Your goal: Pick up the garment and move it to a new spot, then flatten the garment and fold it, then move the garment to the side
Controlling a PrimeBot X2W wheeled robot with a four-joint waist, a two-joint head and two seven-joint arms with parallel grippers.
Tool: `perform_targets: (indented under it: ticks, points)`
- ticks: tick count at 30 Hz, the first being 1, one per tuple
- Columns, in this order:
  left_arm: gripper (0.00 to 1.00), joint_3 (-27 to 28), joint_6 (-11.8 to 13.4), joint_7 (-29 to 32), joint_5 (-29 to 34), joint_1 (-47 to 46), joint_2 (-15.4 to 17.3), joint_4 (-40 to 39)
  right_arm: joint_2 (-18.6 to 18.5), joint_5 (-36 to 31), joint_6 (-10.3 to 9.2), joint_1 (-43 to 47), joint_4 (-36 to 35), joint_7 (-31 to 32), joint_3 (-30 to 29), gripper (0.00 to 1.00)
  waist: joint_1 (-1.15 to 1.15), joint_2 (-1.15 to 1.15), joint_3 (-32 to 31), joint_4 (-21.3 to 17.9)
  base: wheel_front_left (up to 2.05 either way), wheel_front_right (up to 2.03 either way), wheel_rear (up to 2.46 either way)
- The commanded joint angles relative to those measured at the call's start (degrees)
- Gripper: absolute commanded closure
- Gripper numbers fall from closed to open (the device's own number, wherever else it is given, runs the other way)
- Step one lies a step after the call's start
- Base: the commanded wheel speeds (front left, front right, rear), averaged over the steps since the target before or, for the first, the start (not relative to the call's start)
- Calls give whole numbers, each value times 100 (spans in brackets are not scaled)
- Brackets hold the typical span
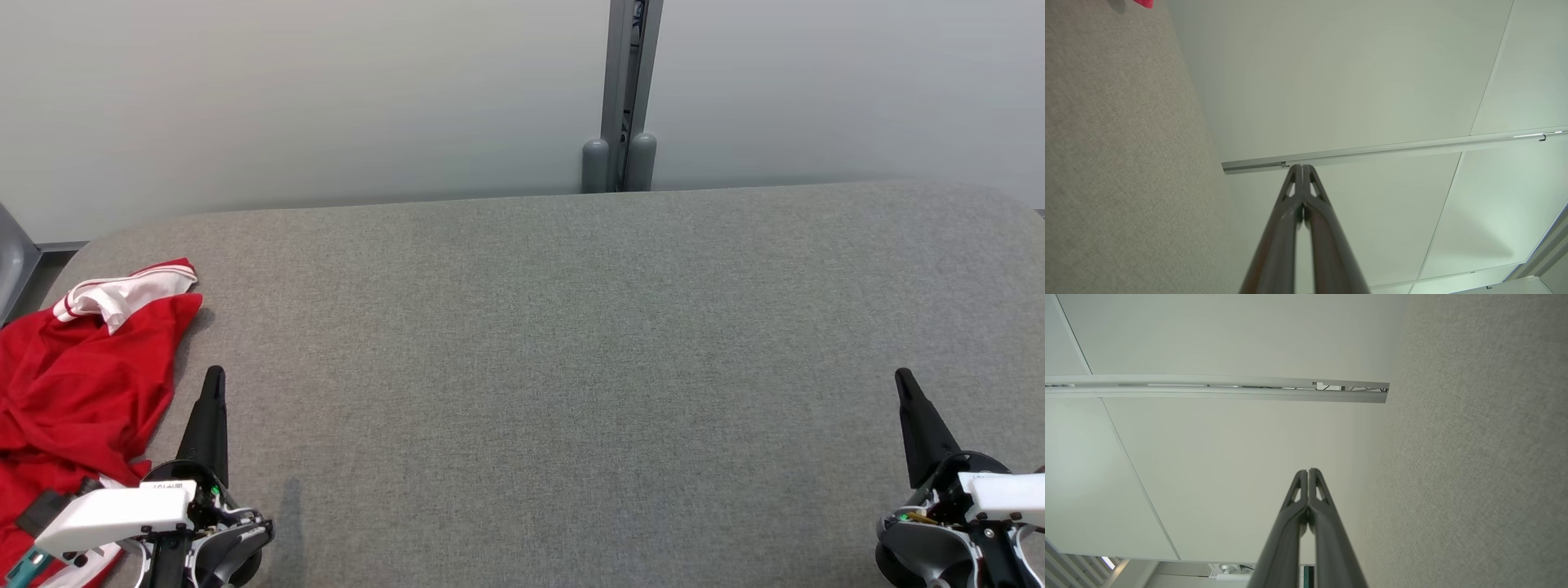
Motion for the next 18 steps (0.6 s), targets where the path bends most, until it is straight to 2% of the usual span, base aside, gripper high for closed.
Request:
perform_targets:
  ticks: [1, 18]
  points:
    - [100, 11, -17, 10, 3, -70, 32, -13, -24, -29, 3, -51, 12, 9, 0, 100, 0, 0, 0, 0, 0, 0, 0]
    - [100, 11, -17, 10, 3, -70, 32, -13, -24, -29, 3, -51, 12, 9, 0, 100, 0, 0, 0, 0, 0, 0, 0]
